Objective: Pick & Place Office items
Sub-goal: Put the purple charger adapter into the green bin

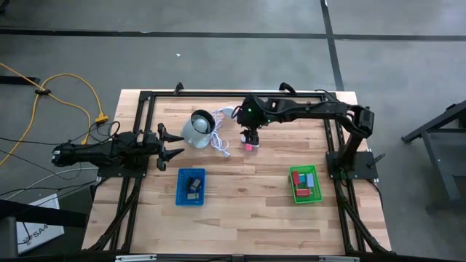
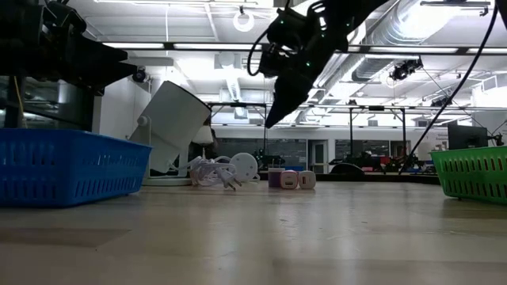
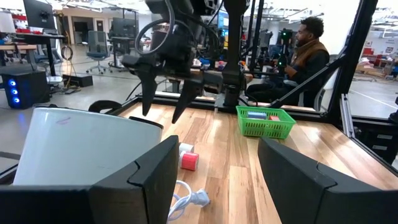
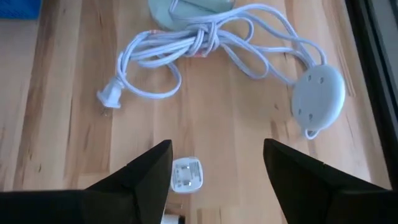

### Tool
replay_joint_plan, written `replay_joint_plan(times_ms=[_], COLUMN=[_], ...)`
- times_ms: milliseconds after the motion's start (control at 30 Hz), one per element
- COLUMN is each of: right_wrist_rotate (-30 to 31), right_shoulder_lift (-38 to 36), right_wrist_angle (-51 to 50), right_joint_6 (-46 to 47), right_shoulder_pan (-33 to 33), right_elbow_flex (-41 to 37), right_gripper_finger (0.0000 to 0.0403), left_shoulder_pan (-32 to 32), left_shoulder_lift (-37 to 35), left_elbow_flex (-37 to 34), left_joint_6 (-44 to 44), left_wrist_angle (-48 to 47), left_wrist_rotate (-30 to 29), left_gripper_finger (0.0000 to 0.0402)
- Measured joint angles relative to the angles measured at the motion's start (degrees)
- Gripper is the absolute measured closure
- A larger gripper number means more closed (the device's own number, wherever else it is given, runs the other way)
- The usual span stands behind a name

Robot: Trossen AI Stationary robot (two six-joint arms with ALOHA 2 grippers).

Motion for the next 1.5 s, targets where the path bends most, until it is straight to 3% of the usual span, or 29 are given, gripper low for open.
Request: replay_joint_plan(times_ms=[467,967,1500], right_wrist_rotate=[0.1,3.1,2.9], right_shoulder_lift=[5.4,5.4,8.2], right_wrist_angle=[1.0,-11.1,-12.9], right_joint_6=[0.9,-2.0,-3.0], right_shoulder_pan=[0.8,0.3,0.3], right_elbow_flex=[-1.1,8.3,9.2], right_gripper_finger=[0.0164,0.0164,0.0164], left_shoulder_pan=[0.0,0.0,0.0], left_shoulder_lift=[0.0,0.0,0.0], left_elbow_flex=[0.0,0.0,0.0], left_joint_6=[0.0,0.0,0.0], left_wrist_angle=[0.0,0.0,0.0], left_wrist_rotate=[0.0,0.0,0.0], left_gripper_finger=[0.0189,0.0189,0.0189])
